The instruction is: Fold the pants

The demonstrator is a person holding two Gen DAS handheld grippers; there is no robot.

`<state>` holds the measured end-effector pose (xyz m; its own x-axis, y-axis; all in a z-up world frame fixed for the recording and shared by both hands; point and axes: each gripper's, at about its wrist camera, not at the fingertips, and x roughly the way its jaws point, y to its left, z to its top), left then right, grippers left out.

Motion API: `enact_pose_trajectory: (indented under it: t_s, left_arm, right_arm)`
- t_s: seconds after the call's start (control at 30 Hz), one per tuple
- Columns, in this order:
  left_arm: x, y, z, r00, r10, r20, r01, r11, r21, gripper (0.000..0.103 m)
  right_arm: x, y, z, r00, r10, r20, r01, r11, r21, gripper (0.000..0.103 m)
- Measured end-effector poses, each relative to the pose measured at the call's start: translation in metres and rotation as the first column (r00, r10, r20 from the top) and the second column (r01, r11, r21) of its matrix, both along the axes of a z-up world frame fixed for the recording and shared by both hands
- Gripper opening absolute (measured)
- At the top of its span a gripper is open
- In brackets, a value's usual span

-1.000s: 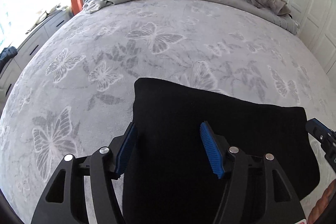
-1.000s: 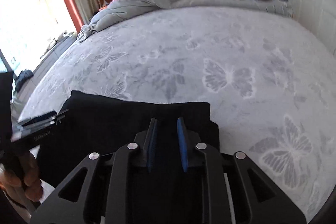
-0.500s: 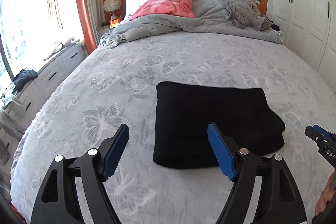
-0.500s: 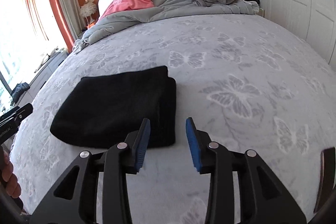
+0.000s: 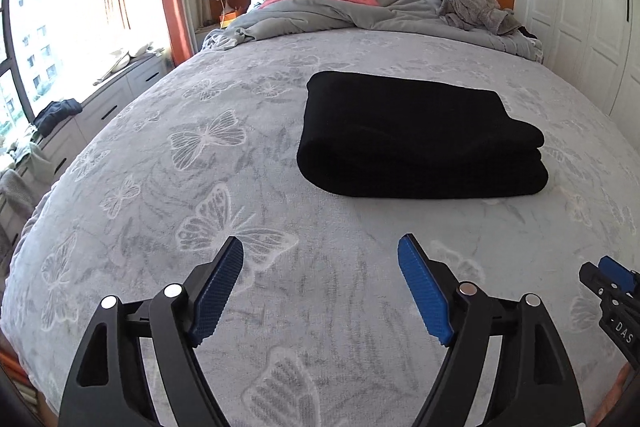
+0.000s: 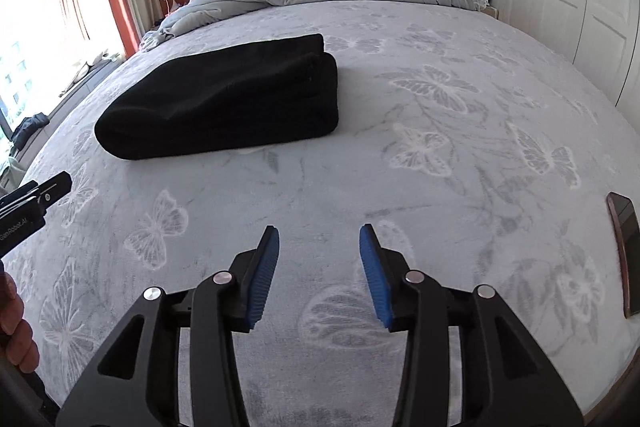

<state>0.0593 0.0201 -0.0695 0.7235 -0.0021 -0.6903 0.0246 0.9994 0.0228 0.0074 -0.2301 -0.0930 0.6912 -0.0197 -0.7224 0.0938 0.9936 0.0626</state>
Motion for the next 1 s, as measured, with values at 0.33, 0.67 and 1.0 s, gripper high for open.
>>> enact_pose_trajectory:
  t_s: [0.33,0.67,1.0]
  left_arm:
    - [0.001,-0.009,-0.026,0.997,0.013,0.072,-0.016,0.999,0.043,0.077]
    - [0.0,-0.008,-0.032,0.996,0.024,0.089,-0.027,0.999,0.041,0.077]
    - [0.001,-0.002,-0.035,0.997,0.032,0.073,-0.033,0.999,0.008,0.077]
  right_arm:
    - [0.007,0.018,-0.008,0.999,0.001,0.046,0.002,0.998,-0.063,0.059]
    - [0.006,0.031,-0.019,0.999,0.021,0.039,-0.015,0.991,-0.135,0.063]
    - [0.007,0.029,-0.023,0.999,0.005,0.04,-0.001,0.993,-0.122,0.064]
